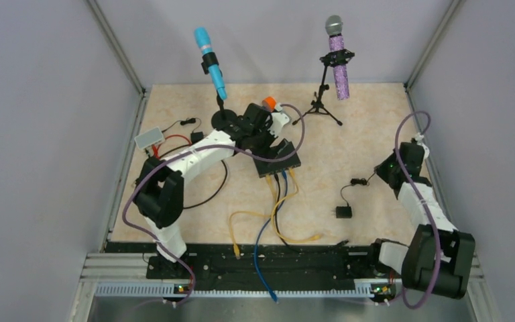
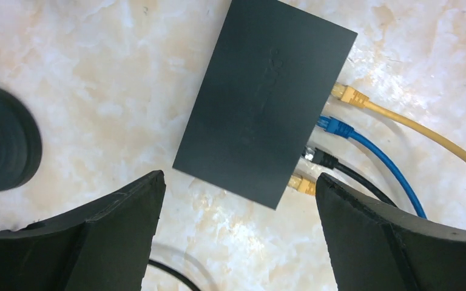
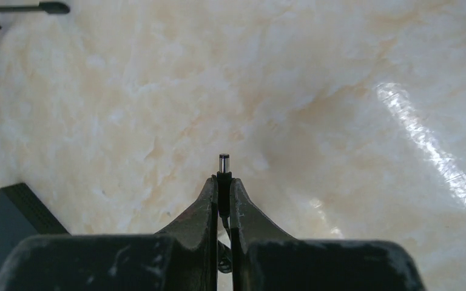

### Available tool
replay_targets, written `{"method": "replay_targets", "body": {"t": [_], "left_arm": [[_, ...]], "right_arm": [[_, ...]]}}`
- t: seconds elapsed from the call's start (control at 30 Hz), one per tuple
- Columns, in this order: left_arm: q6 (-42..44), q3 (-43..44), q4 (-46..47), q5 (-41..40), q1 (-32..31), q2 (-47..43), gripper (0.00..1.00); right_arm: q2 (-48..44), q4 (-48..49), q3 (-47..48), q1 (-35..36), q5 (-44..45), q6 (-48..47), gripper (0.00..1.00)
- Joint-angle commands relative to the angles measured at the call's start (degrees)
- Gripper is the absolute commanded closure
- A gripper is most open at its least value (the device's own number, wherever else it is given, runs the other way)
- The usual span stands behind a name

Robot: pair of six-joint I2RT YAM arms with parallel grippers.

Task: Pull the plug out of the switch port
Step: Place the connector at the center of the board.

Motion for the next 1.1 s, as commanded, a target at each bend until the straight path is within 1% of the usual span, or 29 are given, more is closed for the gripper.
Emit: {"method": "replay_targets", "body": {"t": [0.0,0.13,0.3,0.4,0.47,0.53,0.6,0.73,0.87,0.93,0.97,1.0,1.03,1.07], "left_arm": [[-3.26,-5.47,4.87,-1.15,0.03,-8.64,0.01],[-5.41,-11.29,7.24,-1.38,-0.03,-13.97,0.01],[-7.23,-15.32,7.39,-1.20,-0.02,-17.30,0.01],[-7.94,-16.63,7.49,-1.09,-0.01,-18.36,0.01],[-8.25,-16.96,7.54,-0.35,-0.01,-18.62,0.01],[-8.10,-16.89,7.34,0.56,0.01,-18.75,0.01],[-8.09,-16.85,7.03,0.96,-0.02,-18.73,0.01],[-8.26,-16.56,7.06,1.78,-0.05,-18.31,0.01],[-8.18,-15.95,6.50,2.13,-0.14,-17.85,0.01],[-8.09,-15.83,6.39,2.28,-0.17,-17.76,0.01],[-8.08,-15.68,6.35,2.29,-0.15,-17.66,0.01],[-8.08,-15.51,6.30,2.52,-0.15,-17.56,0.01],[-8.03,-15.34,6.23,2.76,-0.17,-17.56,0.01],[-7.82,-15.25,6.15,2.87,-0.19,-17.39,0.01]], "right_arm": [[4.30,2.46,4.84,-7.70,-9.56,1.99,1.00],[10.90,2.48,12.39,-8.85,-14.06,0.52,1.00],[17.12,1.74,22.38,-8.79,-15.67,-0.23,1.00],[23.36,0.70,27.90,-8.80,-22.90,-0.88,1.00],[28.57,0.62,29.39,-8.62,-28.39,-1.22,0.99],[32.58,-0.25,29.56,-8.01,-28.33,-1.91,0.99],[34.50,-1.26,29.39,-6.96,-26.84,-3.16,0.95],[35.99,-2.14,29.52,-4.89,-23.84,-3.94,0.94],[36.34,-3.02,30.13,-3.87,-22.97,-4.71,0.87],[36.22,-3.57,30.17,-3.48,-22.24,-5.48,0.87],[36.28,-3.85,30.18,-3.35,-22.00,-5.81,0.84],[36.47,-4.18,30.43,-3.12,-21.83,-6.20,0.79],[36.88,-5.34,31.21,-2.81,-21.45,-6.87,0.71],[37.27,-7.33,32.12,-2.53,-20.47,-7.39,0.65]]}}
